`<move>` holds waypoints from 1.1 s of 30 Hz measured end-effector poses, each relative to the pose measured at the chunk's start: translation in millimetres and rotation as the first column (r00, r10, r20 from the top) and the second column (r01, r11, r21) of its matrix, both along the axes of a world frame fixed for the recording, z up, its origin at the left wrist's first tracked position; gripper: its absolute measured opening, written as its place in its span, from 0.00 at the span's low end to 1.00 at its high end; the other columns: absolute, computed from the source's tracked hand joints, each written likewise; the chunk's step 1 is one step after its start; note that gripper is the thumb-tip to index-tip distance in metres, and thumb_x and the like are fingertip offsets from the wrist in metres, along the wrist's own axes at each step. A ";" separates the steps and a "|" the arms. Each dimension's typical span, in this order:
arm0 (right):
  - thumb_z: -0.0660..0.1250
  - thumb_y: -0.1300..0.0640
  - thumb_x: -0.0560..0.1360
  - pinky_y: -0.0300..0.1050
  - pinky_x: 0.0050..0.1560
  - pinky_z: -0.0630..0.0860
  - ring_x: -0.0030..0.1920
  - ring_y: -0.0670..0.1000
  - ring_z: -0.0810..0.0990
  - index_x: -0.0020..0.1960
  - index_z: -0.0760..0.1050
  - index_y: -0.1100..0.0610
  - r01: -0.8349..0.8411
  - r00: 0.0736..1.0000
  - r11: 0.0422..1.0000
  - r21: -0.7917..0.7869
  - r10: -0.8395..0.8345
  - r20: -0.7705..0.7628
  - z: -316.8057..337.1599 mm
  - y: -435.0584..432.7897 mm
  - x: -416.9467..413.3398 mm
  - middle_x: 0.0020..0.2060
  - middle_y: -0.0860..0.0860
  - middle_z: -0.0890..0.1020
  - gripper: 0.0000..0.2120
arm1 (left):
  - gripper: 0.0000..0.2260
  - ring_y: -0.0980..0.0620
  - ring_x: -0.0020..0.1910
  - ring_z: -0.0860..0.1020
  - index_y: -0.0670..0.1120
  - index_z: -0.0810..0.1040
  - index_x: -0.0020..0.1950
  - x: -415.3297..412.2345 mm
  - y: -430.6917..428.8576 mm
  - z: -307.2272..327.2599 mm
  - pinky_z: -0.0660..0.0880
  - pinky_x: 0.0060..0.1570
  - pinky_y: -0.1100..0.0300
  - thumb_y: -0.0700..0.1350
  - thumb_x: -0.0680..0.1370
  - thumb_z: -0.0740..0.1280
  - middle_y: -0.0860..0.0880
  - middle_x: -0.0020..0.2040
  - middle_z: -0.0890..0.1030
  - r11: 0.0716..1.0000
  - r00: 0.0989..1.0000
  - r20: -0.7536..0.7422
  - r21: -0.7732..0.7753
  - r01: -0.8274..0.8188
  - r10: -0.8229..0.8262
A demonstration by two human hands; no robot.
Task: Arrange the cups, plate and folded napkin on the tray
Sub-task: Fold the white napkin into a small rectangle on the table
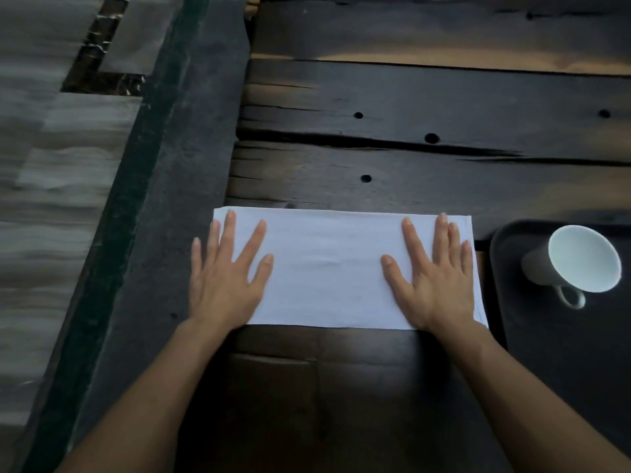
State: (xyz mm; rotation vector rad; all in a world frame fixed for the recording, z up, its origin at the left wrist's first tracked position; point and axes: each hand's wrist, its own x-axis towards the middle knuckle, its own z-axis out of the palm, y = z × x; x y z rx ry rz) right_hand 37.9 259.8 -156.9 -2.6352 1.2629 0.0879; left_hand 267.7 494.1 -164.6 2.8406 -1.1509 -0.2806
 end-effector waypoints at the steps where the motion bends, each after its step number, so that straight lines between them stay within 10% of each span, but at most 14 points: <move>1: 0.41 0.26 0.77 0.58 0.81 0.39 0.82 0.55 0.39 0.81 0.43 0.37 0.004 1.000 1.000 -0.004 -0.004 -0.007 0.6 -0.8 -0.4 0.83 0.55 0.42 0.35 | 0.27 0.47 0.82 0.39 0.66 0.42 0.81 2.4 1.8 1.3 0.39 0.78 0.41 0.67 0.82 0.41 0.50 0.84 0.40 1.000 1.000 -0.002 0.009 -0.010 0.010; 12: 0.40 0.42 0.83 0.59 0.80 0.40 0.83 0.54 0.47 0.83 0.53 0.48 -0.292 0.951 0.953 0.085 0.280 0.132 5.0 56.6 45.4 0.83 0.54 0.51 0.30 | 0.30 0.47 0.82 0.40 0.50 0.46 0.84 -99.3 -81.6 6.2 0.38 0.77 0.38 0.57 0.82 0.46 0.47 0.84 0.41 0.978 0.978 0.031 0.043 0.206 -0.207; 26: 0.44 0.30 0.80 0.49 0.78 0.32 0.82 0.54 0.37 0.82 0.41 0.38 -0.065 0.998 0.996 0.059 0.066 -0.016 12.7 -0.3 -21.9 0.83 0.55 0.40 0.33 | 0.27 0.49 0.82 0.38 0.65 0.41 0.81 -22.4 11.9 -1.1 0.44 0.79 0.44 0.66 0.82 0.42 0.50 0.84 0.39 0.998 0.999 -0.027 -0.033 -0.048 0.047; 33: 0.44 0.31 0.80 0.59 0.79 0.33 0.82 0.56 0.36 0.83 0.43 0.43 -0.108 0.994 0.992 0.063 0.108 0.005 12.7 3.2 -10.5 0.82 0.57 0.39 0.35 | 0.32 0.47 0.82 0.37 0.52 0.41 0.83 -35.6 -11.7 13.3 0.34 0.76 0.37 0.64 0.82 0.40 0.49 0.84 0.39 0.998 1.000 0.014 0.059 -0.021 0.021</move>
